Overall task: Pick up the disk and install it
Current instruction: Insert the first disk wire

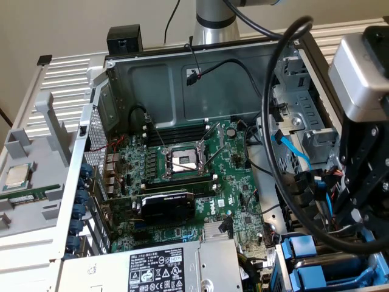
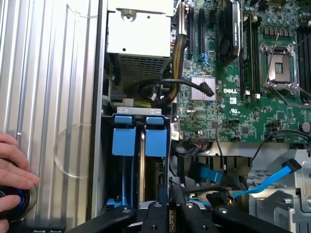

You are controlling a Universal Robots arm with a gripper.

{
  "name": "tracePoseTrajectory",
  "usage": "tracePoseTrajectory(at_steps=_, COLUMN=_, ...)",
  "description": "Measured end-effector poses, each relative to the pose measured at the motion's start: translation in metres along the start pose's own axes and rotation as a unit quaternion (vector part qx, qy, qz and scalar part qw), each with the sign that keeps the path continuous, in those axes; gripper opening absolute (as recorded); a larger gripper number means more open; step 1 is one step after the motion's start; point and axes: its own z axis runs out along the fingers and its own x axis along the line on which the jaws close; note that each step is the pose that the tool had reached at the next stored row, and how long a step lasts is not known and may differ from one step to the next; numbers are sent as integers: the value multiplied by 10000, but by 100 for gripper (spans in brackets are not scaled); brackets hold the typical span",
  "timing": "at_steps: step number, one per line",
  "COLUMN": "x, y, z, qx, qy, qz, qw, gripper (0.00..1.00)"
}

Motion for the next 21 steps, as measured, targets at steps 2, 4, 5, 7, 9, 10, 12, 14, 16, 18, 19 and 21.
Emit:
tracePoseTrajectory(at_steps=2, x=13, y=6, z=0, qx=2, qy=-3, qz=14, qw=10000, gripper=16)
tracePoseTrajectory(at_steps=4, x=23, y=7, z=0, qx=6, qy=-7, qz=46, qw=10000, gripper=16)
tracePoseTrajectory(at_steps=5, x=30, y=7, z=1, qx=8, qy=-11, qz=68, qw=10000, gripper=16)
tracePoseTrajectory(at_steps=7, x=37, y=7, z=5, qx=15, qy=-21, qz=130, qw=9999, gripper=16)
tracePoseTrajectory(at_steps=9, x=39, y=6, z=11, qx=19, qy=-34, qz=192, qw=9998, gripper=16)
tracePoseTrajectory(at_steps=10, x=41, y=6, z=14, qx=16, qy=-40, qz=217, qw=9998, gripper=16)
tracePoseTrajectory(at_steps=12, x=46, y=6, z=17, qx=0, qy=-51, qz=249, qw=9997, gripper=16)
tracePoseTrajectory(at_steps=14, x=56, y=6, z=20, qx=-26, qy=-66, qz=263, qw=9996, gripper=16)
tracePoseTrajectory(at_steps=16, x=69, y=6, z=23, qx=-39, qy=-115, qz=261, qw=9996, gripper=16)
tracePoseTrajectory(at_steps=18, x=78, y=5, z=26, qx=-58, qy=-177, qz=256, qw=9995, gripper=16)
tracePoseTrajectory(at_steps=19, x=81, y=5, z=28, qx=-67, qy=-201, qz=257, qw=9994, gripper=16)
tracePoseTrajectory(at_steps=21, x=85, y=3, z=34, qx=-70, qy=-225, qz=272, qw=9994, gripper=16)
